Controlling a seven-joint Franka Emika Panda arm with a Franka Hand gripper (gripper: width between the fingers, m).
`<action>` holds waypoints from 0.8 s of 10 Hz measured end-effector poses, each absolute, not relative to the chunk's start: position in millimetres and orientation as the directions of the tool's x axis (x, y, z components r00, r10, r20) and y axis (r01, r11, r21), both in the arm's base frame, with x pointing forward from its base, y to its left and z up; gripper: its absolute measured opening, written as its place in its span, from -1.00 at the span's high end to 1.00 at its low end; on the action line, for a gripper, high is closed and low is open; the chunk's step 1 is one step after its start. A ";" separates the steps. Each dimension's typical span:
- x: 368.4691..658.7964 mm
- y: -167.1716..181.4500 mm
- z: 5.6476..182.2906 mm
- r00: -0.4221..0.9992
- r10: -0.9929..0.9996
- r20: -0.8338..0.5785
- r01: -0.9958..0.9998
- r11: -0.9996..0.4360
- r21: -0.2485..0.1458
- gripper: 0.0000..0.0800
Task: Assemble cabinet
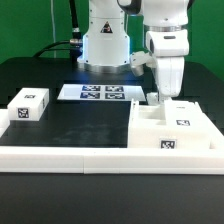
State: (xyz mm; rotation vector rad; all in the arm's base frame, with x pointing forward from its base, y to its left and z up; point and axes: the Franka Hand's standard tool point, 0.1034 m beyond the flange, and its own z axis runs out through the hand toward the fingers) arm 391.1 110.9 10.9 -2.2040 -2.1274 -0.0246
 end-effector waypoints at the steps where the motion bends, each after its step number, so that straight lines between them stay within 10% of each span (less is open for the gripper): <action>1: 391.5 110.2 11.8 0.038 0.997 0.065 0.998 -0.035 -0.044 0.82; 8: 395.9 69.3 39.0 0.110 0.993 0.035 0.994 -0.110 -0.015 0.82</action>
Offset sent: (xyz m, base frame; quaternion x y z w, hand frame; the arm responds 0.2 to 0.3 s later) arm -0.0143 -0.0138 0.0291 0.0285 0.0183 0.0465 0.9983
